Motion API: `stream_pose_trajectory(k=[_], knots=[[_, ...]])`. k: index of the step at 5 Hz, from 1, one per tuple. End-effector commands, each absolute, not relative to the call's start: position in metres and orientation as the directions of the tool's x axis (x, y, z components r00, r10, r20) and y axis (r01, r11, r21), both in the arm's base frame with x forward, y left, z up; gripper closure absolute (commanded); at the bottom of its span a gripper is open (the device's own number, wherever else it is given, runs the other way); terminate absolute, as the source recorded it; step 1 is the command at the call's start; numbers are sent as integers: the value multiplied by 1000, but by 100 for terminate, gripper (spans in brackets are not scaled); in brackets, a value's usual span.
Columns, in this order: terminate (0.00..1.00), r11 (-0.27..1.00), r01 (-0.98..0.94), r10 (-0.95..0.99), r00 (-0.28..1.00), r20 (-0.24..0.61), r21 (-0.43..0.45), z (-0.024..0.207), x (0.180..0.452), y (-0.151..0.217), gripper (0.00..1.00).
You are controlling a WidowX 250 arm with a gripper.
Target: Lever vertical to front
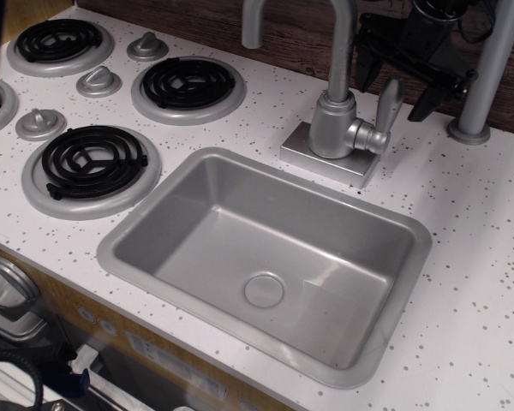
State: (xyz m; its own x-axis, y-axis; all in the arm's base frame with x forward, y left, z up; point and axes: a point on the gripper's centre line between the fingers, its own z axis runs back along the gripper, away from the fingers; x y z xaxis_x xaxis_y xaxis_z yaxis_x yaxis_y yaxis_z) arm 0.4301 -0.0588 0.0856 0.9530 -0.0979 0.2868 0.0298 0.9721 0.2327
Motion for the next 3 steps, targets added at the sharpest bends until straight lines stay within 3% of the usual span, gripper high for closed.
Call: stream_pose_trajectory(k=[1,3], knots=[[0,977,18,-90,939,333,214,102,442,-58,100],[0,978,-27,-32,960,277,206,104,422,-63,100]])
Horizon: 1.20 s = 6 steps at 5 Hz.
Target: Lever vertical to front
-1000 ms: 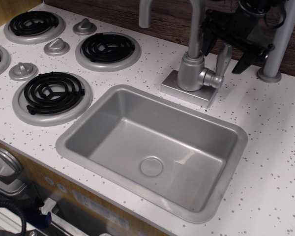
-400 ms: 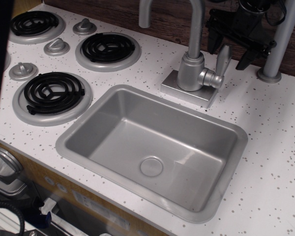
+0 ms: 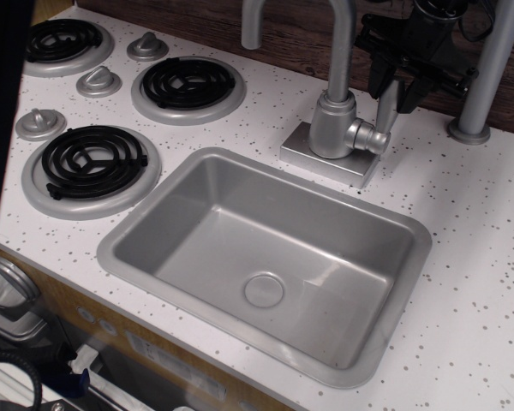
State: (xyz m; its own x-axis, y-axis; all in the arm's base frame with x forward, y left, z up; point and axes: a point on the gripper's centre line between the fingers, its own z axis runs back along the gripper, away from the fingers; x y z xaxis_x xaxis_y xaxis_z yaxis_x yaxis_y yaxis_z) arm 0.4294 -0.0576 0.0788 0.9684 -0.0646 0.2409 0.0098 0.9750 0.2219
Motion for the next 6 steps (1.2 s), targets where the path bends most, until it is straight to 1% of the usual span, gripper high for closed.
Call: stream_pose_trajectory(k=[1,2,3,4,6], knots=[[0,981,-52,10,976,217,189,100,404,-64,100],[0,982,-50,20,986,165,180,92,395,-64,100],[0,988,-42,20,989,143,152,83,392,-62,100],[0,995,-19,9,994,105,96,66,396,-59,100],[0,998,-20,14,995,103,64,46,395,-59,100]])
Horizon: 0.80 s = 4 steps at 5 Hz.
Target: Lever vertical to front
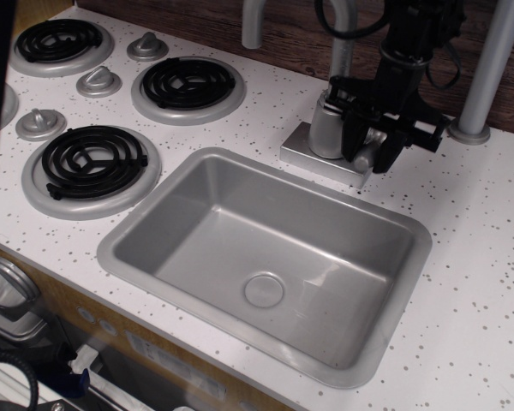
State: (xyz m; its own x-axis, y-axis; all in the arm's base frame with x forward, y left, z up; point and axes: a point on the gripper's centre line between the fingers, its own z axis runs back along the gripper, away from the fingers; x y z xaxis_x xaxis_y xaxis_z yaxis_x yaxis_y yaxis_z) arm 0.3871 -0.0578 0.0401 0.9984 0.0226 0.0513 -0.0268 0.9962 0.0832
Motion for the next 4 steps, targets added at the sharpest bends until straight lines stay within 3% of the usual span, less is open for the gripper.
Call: stream_pose_trajectory(k=[1,2,4], knots=[[0,998,-22,16,994,106,57,42,394,-59,100],[0,996,-19,11,995,101,83,51,393,-59,0],[0,983,-71,59,996,73,171,90,377,-61,0]])
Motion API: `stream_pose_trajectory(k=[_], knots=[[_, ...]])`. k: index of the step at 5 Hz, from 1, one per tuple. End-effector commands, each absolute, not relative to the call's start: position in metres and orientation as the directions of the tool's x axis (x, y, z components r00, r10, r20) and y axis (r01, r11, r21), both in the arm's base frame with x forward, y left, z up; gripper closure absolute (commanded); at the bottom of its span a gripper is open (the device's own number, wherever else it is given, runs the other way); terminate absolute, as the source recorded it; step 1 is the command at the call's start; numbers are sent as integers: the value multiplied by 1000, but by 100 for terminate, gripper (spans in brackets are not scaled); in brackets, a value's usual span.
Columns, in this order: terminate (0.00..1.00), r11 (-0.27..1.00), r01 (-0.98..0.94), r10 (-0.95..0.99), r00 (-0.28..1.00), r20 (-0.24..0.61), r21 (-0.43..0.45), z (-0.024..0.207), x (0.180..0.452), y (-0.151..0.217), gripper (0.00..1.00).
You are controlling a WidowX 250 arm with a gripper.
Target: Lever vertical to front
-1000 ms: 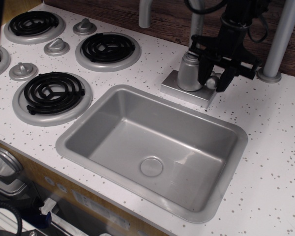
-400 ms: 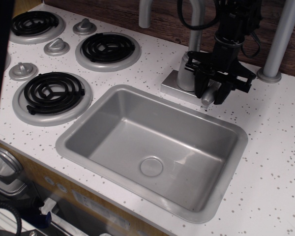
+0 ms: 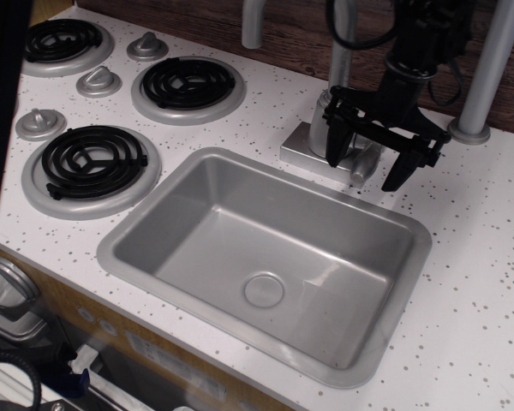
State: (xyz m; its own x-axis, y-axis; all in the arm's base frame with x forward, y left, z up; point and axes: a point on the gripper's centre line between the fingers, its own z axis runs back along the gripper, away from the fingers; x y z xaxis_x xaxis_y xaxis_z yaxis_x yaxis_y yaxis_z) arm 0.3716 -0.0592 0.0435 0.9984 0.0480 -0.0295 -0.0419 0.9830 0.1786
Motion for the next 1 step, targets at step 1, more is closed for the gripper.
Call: stream_pose_trajectory(k=[1], knots=[[100,976,-92,79,994,73,196,101,368,-62,0]])
